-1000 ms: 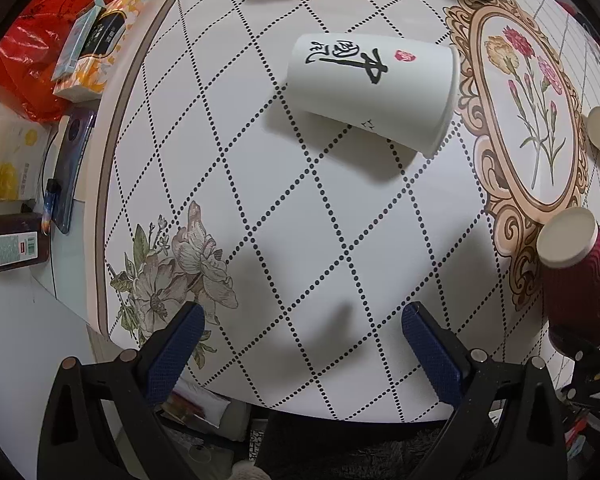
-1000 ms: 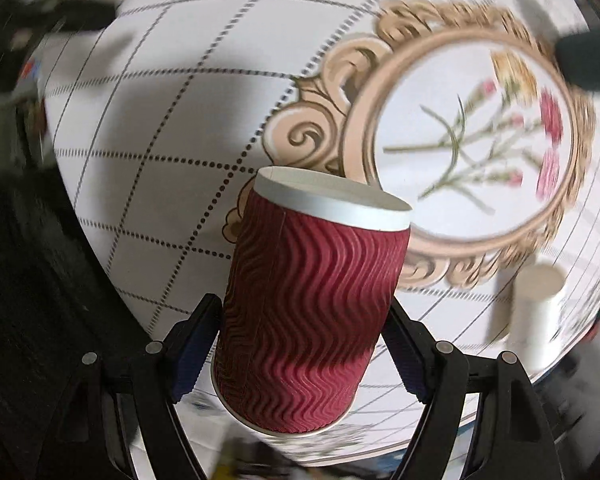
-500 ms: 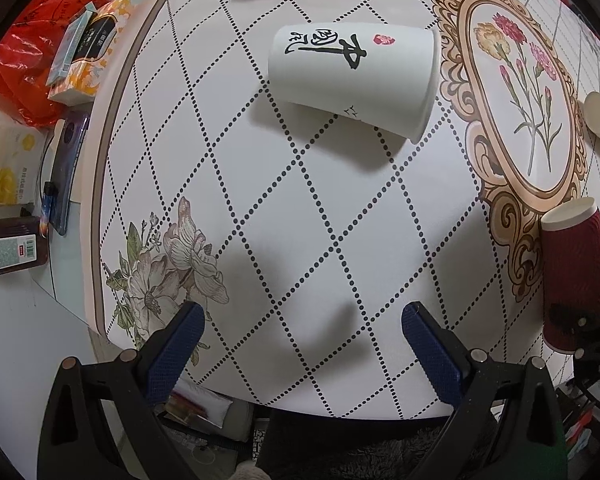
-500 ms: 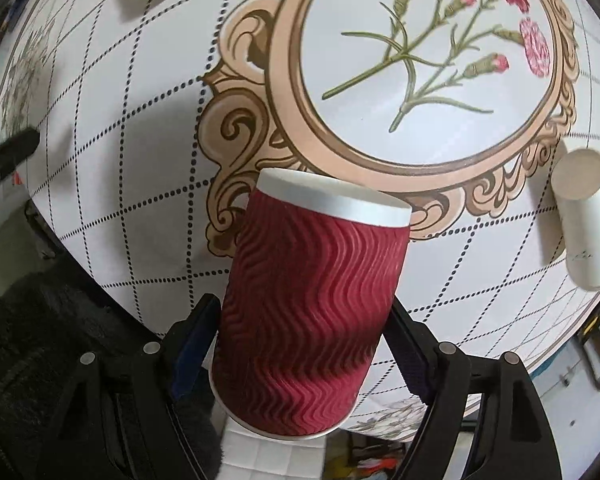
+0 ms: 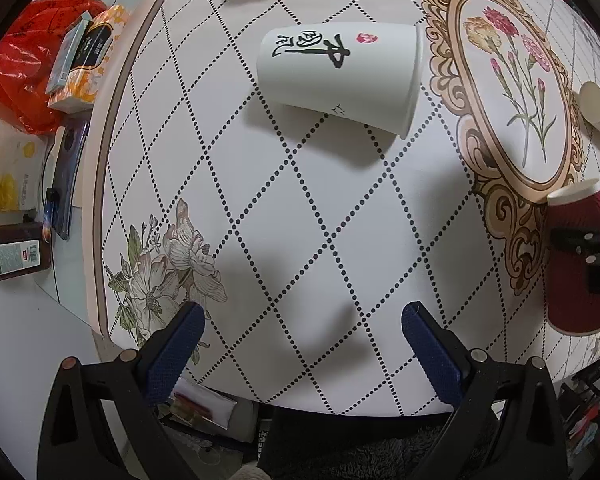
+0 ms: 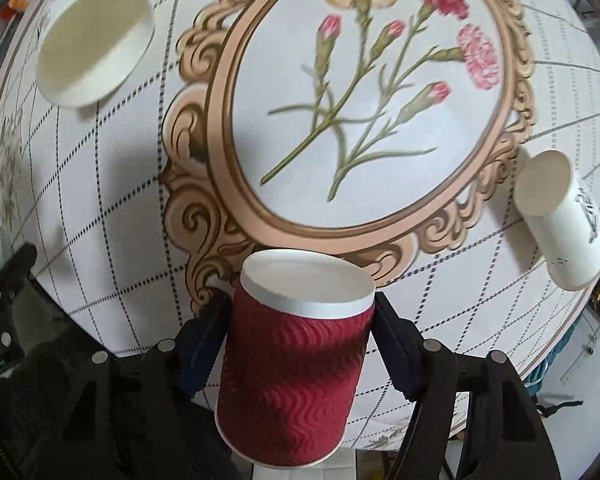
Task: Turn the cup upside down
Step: 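Lift the red cup with the right tool and rotate it rim-down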
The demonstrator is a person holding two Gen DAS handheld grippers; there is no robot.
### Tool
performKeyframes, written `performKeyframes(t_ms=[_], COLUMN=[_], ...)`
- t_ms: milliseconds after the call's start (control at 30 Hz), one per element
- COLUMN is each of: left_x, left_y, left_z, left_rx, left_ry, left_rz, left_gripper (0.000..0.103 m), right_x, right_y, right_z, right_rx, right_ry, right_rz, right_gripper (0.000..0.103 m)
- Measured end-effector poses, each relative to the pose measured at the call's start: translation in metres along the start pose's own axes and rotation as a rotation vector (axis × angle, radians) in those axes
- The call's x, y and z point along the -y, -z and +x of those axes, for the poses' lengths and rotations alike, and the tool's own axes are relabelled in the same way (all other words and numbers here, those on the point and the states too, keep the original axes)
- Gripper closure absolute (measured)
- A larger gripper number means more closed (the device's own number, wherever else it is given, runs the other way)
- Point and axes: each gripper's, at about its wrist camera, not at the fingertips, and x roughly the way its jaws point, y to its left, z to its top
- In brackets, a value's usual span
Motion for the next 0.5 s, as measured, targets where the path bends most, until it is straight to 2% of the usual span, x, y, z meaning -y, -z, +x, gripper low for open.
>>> performKeyframes(t_ms=[167,367,500], left_x=[0.005,0.007,0.009], left_y=[0.003,0.007,0.006], left_z=[-0.005,-0.012,-0.016], left_rx=[0.009,0.016,0.022], left_ry=[-0.001,0.004,0.000], left_rz=[0.011,0.017,0.026], left_gripper=[0.002,0.002,0.002], right_x=[0.002,0.003,0.010], right_y=[0.013,0.041,0.057], right_z=[-0.025,-0.065,-0.084], right_rx=[0.095,0.312,0.494], right_ry=[0.003,-0.008,-0.011], right_rz=[0.030,0.115,0.206], right_gripper=[0.031,0.031,0.031])
